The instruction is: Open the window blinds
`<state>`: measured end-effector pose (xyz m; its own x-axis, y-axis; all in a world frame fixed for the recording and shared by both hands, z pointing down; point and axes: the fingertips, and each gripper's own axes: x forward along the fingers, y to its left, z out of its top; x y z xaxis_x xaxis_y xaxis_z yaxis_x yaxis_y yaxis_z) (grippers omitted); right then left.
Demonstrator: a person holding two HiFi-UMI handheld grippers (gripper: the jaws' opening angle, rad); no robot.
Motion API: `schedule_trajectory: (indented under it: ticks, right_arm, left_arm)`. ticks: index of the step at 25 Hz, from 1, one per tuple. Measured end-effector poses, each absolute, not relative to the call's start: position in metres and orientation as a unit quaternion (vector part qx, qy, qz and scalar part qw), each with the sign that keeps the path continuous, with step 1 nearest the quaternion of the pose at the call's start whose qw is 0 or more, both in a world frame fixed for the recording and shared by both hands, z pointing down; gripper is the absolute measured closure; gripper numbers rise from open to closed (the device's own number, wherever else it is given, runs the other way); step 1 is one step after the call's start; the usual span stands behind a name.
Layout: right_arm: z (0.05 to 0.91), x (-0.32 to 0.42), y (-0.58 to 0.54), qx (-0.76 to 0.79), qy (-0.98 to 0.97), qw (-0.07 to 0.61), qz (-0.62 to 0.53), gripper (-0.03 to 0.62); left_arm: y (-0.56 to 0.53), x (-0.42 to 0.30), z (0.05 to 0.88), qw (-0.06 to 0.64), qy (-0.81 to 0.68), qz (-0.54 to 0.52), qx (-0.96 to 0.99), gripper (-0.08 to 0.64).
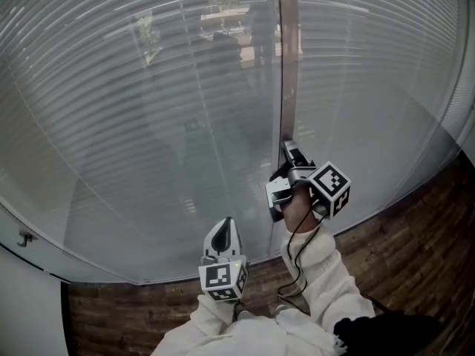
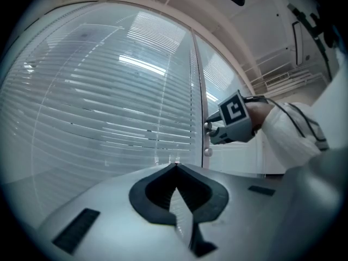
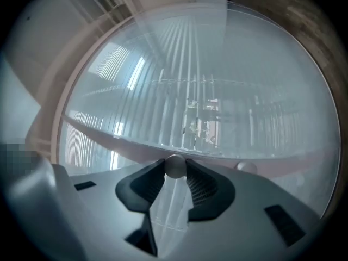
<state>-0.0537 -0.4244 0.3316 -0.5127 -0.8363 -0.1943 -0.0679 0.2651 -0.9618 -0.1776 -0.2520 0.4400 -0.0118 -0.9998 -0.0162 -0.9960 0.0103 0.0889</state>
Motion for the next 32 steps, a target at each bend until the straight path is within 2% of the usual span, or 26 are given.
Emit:
schedule_trajectory:
  ticks: [3,5,7,11,14,18,25,28,32]
  right_arm:
    - [0.327,-0.059,-0.416,-0.361,0.818,0.267,-0.359,0.459]
    - [0.328,-0.057,-0.407,-0.398,0.878,0.165,-0.208,0.448]
    - [0.326,-0.054,-0.398,-0.423,0.905,0.034,-0.01,0.426]
    - [0.324,-0.056,-0.393,-0.397,0.759,-0.27,0.44,0.426]
    - [0.329,-0.065,-0.399,-0.329,0.652,-0.373,0.572,0.426]
    - [0.339,-0.077,-0.404,-0.276,0.595,-0.426,0.623,0.426]
    - [0.338,-0.083,-0.406,-0.294,0.573,-0.428,0.634,0.456]
    - [0.335,-0.081,-0.41,-0.314,0.602,-0.413,0.607,0.457]
    - [0.332,-0.081,-0.412,-0.367,0.692,-0.356,0.509,0.459]
  left_arm:
    - [-0.253,-0.179,0.442,0.03,-0.712,-0.036,0.701,0.561]
    - [-0.256,-0.18,0.444,0.032,-0.712,-0.036,0.7,0.563]
    - [-0.26,-0.178,0.443,0.033,-0.711,-0.038,0.702,0.561]
    - [-0.264,-0.171,0.443,0.033,-0.704,-0.04,0.708,0.561]
    - [-0.264,-0.165,0.445,0.039,-0.702,-0.042,0.71,0.562]
    - [-0.264,-0.162,0.447,0.041,-0.701,-0.04,0.71,0.561]
    - [-0.261,-0.177,0.445,0.038,-0.716,-0.038,0.696,0.561]
    - [-0.263,-0.183,0.446,0.039,-0.721,-0.04,0.691,0.563]
    - [-0.264,-0.183,0.448,0.039,-0.72,-0.04,0.691,0.561]
